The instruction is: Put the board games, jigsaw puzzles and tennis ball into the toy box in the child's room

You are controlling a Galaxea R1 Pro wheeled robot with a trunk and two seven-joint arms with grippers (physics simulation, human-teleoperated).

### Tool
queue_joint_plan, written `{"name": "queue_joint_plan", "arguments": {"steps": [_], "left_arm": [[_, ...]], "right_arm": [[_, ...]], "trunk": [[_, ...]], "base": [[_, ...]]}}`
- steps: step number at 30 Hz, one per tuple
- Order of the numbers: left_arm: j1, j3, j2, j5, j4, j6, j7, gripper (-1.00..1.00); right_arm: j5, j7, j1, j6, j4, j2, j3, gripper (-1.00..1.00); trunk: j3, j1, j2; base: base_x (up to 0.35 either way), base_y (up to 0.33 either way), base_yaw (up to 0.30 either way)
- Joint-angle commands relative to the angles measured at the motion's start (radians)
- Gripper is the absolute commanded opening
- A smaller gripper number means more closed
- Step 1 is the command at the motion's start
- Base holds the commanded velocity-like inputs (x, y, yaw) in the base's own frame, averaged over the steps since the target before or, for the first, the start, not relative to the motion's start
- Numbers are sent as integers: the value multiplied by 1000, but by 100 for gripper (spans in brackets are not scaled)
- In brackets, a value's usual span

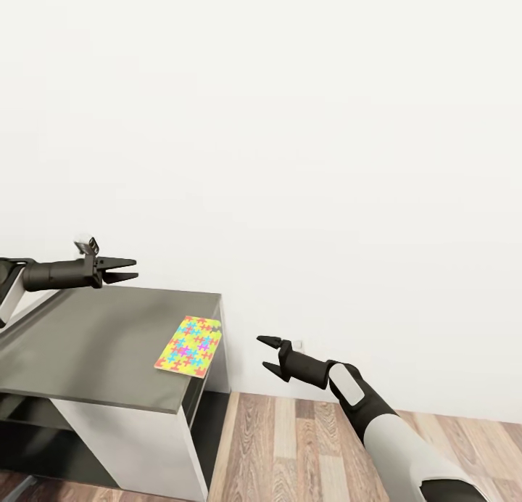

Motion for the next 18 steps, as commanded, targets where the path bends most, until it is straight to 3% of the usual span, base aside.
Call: {"name": "queue_joint_plan", "arguments": {"steps": [1,18], "left_arm": [[-1,-4,1,1,0,11,-5,100],[-2,-3,-3,-3,-44,11,-6,100]], "right_arm": [[-2,0,-1,5,0,0,-1,100],[-2,0,-1,4,0,-3,-1,100]], "trunk": [[-1,0,-1],[-1,0,-1]], "base": [[0,11,6],[0,2,1]]}}
